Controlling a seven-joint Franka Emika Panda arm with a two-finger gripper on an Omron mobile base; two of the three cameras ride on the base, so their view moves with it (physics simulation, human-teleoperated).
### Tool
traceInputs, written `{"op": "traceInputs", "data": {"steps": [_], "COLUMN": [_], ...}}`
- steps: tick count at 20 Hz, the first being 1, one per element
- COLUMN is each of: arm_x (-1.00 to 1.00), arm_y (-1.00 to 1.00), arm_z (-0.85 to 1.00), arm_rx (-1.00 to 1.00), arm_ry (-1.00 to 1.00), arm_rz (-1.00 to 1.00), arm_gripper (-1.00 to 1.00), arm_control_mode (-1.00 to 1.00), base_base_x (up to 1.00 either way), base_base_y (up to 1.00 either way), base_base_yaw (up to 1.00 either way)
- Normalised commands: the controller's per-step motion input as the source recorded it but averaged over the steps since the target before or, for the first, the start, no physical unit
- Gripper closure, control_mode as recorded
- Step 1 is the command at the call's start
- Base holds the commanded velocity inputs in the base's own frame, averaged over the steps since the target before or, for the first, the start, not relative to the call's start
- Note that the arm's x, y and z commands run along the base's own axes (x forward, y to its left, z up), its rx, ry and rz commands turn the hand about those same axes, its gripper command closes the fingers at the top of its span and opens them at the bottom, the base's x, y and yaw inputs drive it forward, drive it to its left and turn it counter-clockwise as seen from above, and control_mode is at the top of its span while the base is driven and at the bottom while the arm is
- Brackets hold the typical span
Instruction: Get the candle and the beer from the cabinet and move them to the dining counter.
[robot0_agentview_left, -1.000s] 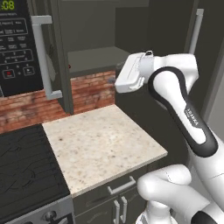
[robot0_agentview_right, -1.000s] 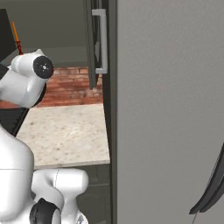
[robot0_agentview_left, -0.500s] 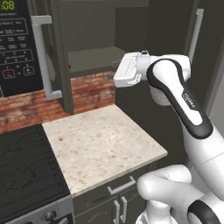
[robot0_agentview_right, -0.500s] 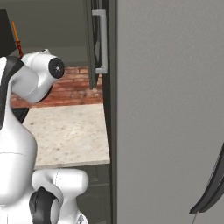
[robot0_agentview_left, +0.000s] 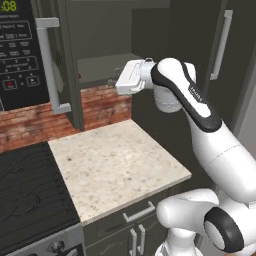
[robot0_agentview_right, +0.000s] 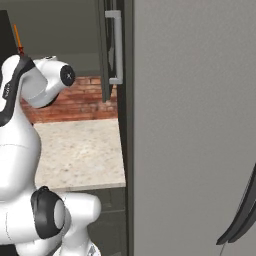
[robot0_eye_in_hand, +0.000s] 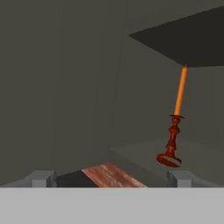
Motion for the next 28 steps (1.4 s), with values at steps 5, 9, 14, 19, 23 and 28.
{"op": "traceInputs", "data": {"steps": [5,9,14,19,23,28], "arm_x": [0.39,0.38,0.44,0.5,0.52,0.43], "arm_y": [0.32,0.29,0.22,0.19,0.15,0.17], "arm_z": [0.0,0.0,0.0,-0.02,0.0,0.0], "arm_rx": [0.0,0.0,0.01,0.02,0.02,0.0], "arm_ry": [0.08,0.09,0.03,0.0,0.0,-0.02], "arm_rz": [0.01,0.01,0.05,0.09,0.12,0.1], "arm_gripper": [-1.0,-1.0,-1.0,-1.0,-1.0,-1.0], "arm_control_mode": [-1.0,-1.0,-1.0,-1.0,-1.0,-1.0], "base_base_x": [0.0,0.0,0.0,0.0,0.0,0.0], "base_base_y": [0.0,0.0,0.0,0.0,0.0,0.0], "base_base_yaw": [0.0,0.0,0.0,0.0,0.0,0.0]}}
